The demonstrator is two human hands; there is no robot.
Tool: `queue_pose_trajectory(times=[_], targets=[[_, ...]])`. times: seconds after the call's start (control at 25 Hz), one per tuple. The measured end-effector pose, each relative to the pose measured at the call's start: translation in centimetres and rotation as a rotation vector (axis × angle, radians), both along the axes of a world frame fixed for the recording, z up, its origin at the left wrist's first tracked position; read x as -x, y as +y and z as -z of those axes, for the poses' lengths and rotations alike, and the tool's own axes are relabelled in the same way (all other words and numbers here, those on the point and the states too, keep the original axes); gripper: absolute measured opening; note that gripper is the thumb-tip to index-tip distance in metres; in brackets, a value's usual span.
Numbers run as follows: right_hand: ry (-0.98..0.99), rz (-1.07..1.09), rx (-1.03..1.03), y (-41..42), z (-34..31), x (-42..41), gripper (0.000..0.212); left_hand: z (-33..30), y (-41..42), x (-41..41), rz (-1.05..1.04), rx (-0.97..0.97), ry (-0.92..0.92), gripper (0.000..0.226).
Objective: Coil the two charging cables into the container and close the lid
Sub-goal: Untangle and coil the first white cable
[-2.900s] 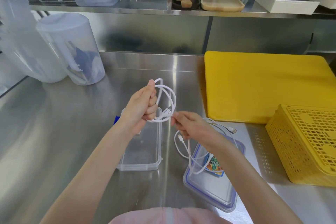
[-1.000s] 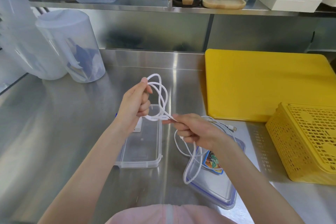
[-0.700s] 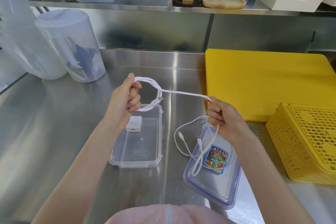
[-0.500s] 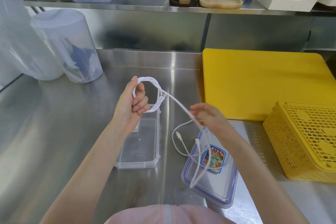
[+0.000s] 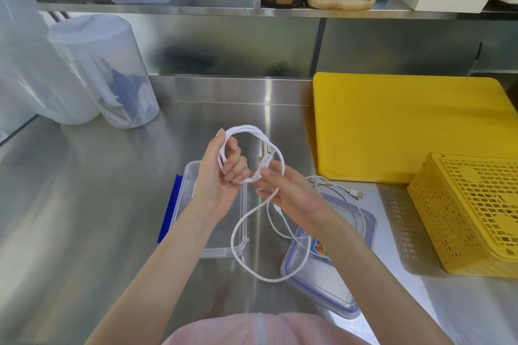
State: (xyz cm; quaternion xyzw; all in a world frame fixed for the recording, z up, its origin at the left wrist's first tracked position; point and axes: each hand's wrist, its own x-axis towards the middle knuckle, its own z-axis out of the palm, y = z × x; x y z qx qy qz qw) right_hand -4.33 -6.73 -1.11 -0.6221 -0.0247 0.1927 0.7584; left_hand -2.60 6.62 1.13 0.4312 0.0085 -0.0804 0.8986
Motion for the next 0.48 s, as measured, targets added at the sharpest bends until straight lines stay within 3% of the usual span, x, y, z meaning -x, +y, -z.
queue_pose_trajectory(times=[0.2, 0.32, 0.48], targets=[[-0.002, 0.234, 0.001, -0.4, 0.5, 0.0, 0.016, 0.8, -0.5, 1.1, 0.128, -0.062, -0.011, 0.046], [-0.158, 0.264, 0.254, -1.6, 0.1, -0.2, 0.023, 1.2, 0.3, 1.8, 0.333, -0.142, 0.052, 0.040], [-0.426, 0.093, 0.562, -2.5, -0.4, -0.1, 0.020, 1.6, 1.2, 1.4, 0.511, -0.278, 0.125, 0.039]])
